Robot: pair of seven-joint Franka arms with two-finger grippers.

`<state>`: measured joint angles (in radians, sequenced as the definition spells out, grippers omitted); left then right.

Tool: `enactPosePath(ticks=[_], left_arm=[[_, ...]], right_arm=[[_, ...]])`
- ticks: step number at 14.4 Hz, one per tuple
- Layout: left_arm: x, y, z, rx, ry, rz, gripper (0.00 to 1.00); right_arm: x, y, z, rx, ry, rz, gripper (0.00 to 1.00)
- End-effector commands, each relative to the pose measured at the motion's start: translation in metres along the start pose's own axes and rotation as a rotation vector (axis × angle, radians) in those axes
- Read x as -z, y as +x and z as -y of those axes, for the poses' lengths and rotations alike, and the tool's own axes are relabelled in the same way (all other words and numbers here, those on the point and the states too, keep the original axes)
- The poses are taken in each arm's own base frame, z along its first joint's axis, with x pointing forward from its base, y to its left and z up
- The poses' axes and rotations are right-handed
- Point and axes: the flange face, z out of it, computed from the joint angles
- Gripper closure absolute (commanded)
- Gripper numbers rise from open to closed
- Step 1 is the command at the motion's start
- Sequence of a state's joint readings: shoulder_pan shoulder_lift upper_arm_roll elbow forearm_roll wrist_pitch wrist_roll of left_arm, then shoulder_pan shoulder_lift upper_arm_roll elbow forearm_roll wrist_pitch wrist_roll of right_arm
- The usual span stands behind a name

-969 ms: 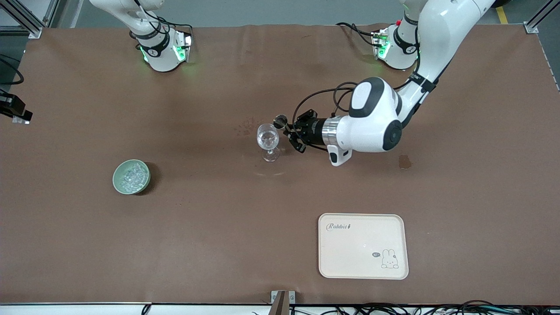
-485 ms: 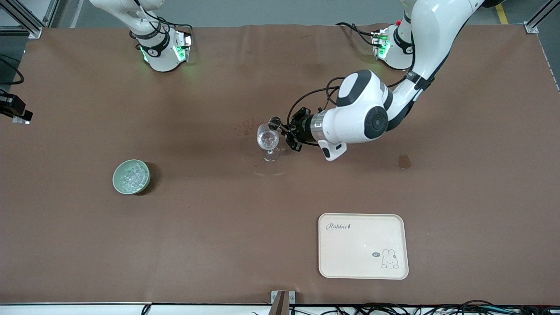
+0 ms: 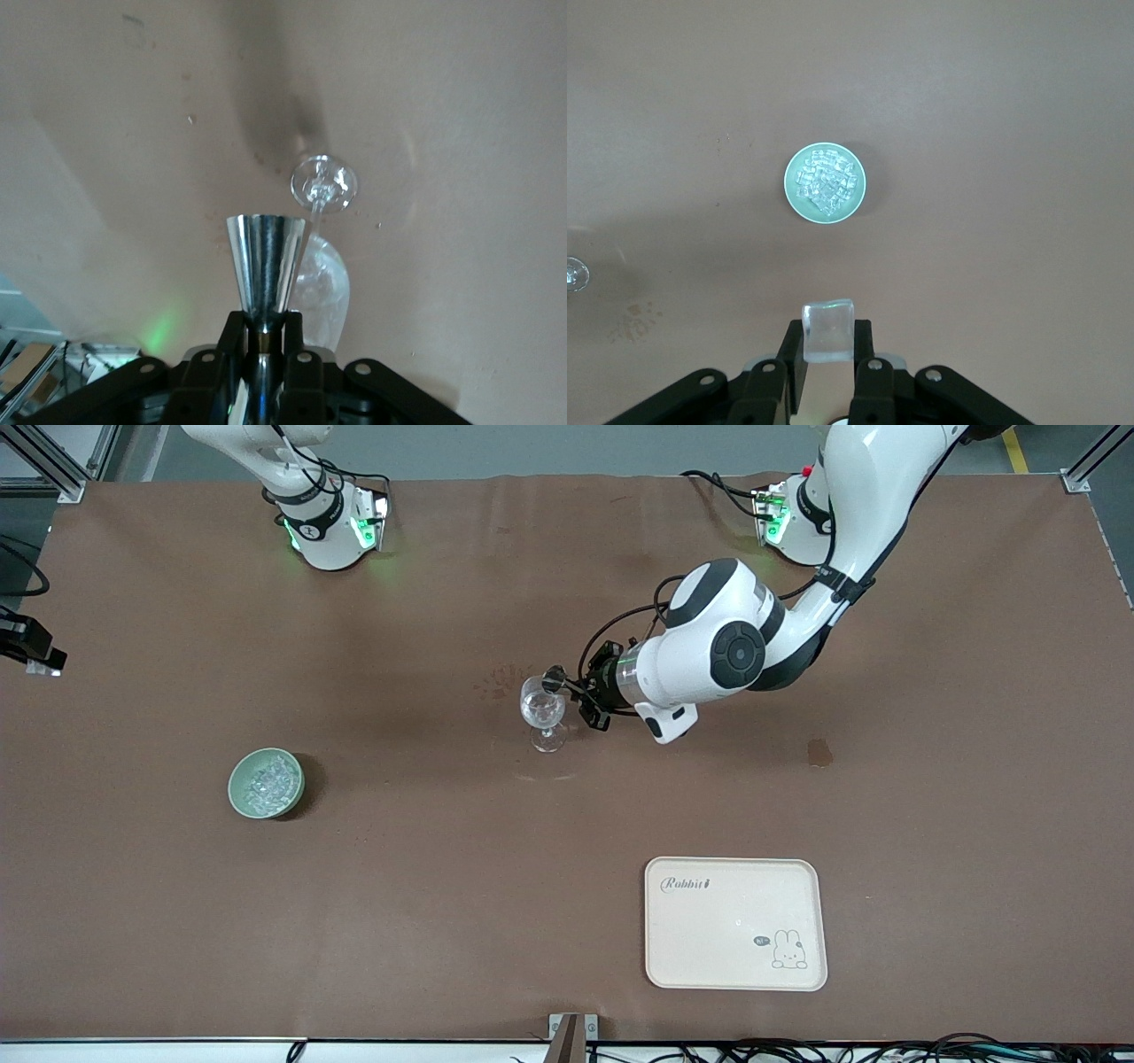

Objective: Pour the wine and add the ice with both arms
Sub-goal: 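Tilt the jigger with the left gripper to pour into the glass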

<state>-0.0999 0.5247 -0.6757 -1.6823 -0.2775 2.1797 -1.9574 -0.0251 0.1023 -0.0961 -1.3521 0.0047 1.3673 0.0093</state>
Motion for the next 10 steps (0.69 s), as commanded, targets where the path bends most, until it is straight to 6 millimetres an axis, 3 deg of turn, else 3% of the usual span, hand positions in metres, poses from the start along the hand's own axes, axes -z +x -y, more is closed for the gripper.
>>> enactPosePath(ticks=[1, 7, 10], left_arm=[[-0.005, -0.018, 0.01, 0.003, -0.028, -0.06, 1.0], [-0.016, -0.026, 0.009, 0.04, -0.058, -0.116, 1.0], [-0.016, -0.02, 0.005, 0.043, -0.056, -0.11, 1.0]], right_arm=[[0.002, 0.0, 0.001, 0.006, 0.016, -0.003, 0.98], [0.002, 0.0, 0.001, 0.006, 0.016, -0.003, 0.98], [0.002, 0.0, 0.002, 0.008, 0.015, -0.003, 0.98]])
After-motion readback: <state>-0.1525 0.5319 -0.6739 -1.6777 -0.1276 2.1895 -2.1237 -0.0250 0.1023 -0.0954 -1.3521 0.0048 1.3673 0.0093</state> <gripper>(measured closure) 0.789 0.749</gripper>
